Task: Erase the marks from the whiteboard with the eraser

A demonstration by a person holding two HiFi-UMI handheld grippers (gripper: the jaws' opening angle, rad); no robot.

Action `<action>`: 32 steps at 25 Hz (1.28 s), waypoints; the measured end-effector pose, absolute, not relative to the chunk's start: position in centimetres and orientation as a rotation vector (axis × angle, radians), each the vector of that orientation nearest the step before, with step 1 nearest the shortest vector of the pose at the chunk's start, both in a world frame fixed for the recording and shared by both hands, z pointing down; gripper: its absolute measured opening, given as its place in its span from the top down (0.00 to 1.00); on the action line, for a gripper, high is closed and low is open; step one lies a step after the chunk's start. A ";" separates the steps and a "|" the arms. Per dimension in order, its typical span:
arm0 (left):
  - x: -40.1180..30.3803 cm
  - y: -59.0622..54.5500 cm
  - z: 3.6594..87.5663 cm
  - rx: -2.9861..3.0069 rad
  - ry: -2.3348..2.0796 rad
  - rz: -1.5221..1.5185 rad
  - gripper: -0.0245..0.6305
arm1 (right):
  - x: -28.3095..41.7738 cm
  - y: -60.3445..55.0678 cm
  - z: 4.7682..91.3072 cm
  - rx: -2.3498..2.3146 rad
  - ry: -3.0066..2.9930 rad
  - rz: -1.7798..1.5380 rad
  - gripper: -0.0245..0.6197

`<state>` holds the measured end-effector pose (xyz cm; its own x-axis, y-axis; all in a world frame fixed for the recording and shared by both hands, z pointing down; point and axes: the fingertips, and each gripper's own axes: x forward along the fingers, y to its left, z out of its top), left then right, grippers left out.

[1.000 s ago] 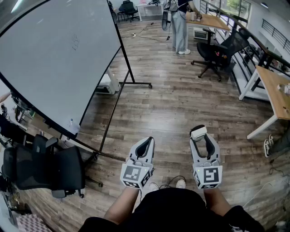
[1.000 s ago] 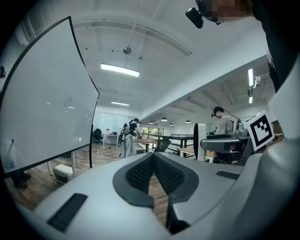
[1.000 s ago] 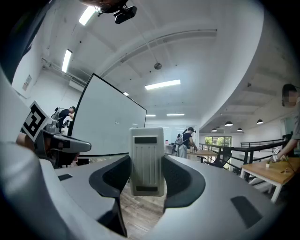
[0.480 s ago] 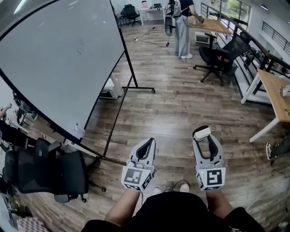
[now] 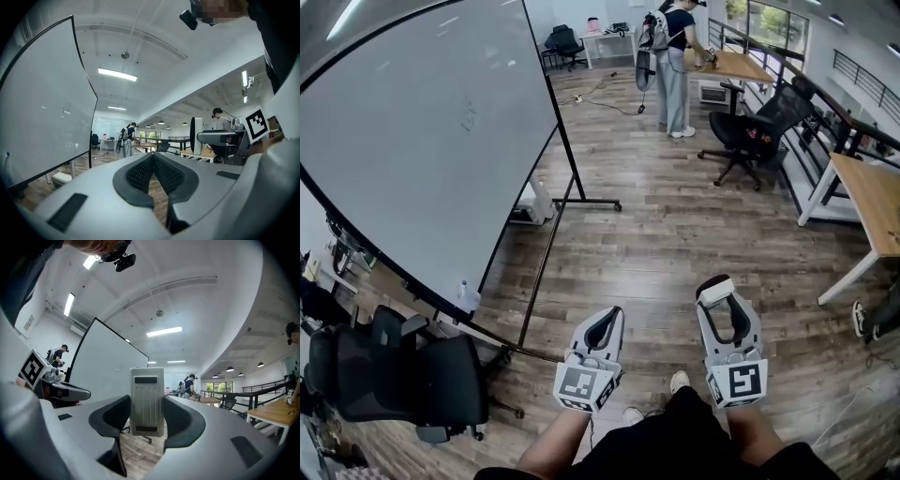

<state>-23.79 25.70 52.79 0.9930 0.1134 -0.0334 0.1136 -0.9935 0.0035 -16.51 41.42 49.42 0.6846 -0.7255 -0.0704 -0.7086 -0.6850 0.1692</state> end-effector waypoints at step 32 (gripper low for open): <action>6.0 6.1 50.3 3.193 -0.353 -0.023 0.93 | 18.1 19.9 46.9 2.569 -1.666 -0.222 0.59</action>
